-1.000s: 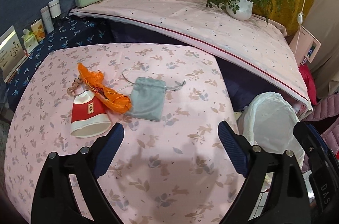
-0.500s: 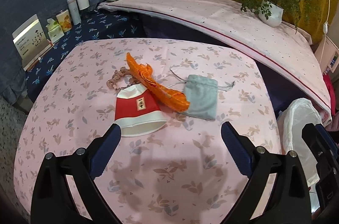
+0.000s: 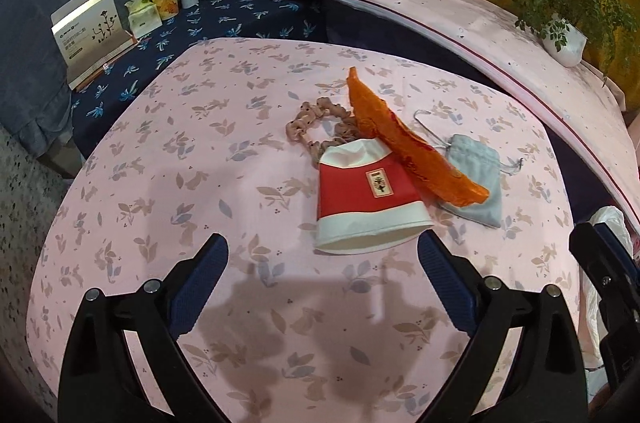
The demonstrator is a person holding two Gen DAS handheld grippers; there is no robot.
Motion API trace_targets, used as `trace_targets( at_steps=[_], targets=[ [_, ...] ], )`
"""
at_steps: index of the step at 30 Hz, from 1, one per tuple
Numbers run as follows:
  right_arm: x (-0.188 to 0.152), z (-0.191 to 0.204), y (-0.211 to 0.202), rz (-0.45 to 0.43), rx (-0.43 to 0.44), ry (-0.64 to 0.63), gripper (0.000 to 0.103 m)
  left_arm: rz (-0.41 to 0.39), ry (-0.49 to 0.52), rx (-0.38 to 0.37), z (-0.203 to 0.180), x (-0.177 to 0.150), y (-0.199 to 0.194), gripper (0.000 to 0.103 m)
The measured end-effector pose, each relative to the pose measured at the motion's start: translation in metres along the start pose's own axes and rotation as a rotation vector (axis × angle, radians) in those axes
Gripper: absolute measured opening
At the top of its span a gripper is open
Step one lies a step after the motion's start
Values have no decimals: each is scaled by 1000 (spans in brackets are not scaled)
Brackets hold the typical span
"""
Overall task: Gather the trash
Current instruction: 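Move both open grippers back over the remaining items on the table, then grasp the orange plastic bag with the right gripper and lift it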
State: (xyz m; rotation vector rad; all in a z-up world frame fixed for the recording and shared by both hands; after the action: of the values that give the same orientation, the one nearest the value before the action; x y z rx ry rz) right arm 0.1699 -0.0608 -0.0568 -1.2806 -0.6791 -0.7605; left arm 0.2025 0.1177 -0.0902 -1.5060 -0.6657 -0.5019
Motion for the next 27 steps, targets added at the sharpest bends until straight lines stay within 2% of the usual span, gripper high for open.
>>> trace_targets(
  at_steps=[9,16,18,21,27],
  targets=[
    [3,40,55,85,52,-91,37,17,-38,48,41,10,16,91],
    [1,55,89,138,72,-127,37,44,-64,7,53,15,29,91],
    [-2,56,98,157,74,-127,33,54,-65,-12,50,16,33,91],
    [-7,57,106,180,72,-139,20,67,-60,-46,43,16,38,91],
    [-9,51,106,185,85,-121,18,90,-77,-75,36,9,44,91]
  ],
)
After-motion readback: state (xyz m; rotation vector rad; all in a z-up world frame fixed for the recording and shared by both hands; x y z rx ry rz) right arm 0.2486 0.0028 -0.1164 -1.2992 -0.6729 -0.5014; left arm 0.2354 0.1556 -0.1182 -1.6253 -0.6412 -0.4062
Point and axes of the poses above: each gripper's, at about its wrist camera, not at the fingertips, and y roughly the way its jaws point, z to its left, x to its top, the point moved 3 cm from there along y, roughly the way its jaws point, and after that the axes turned 8 degrees about -z, right-handed, at the moved point
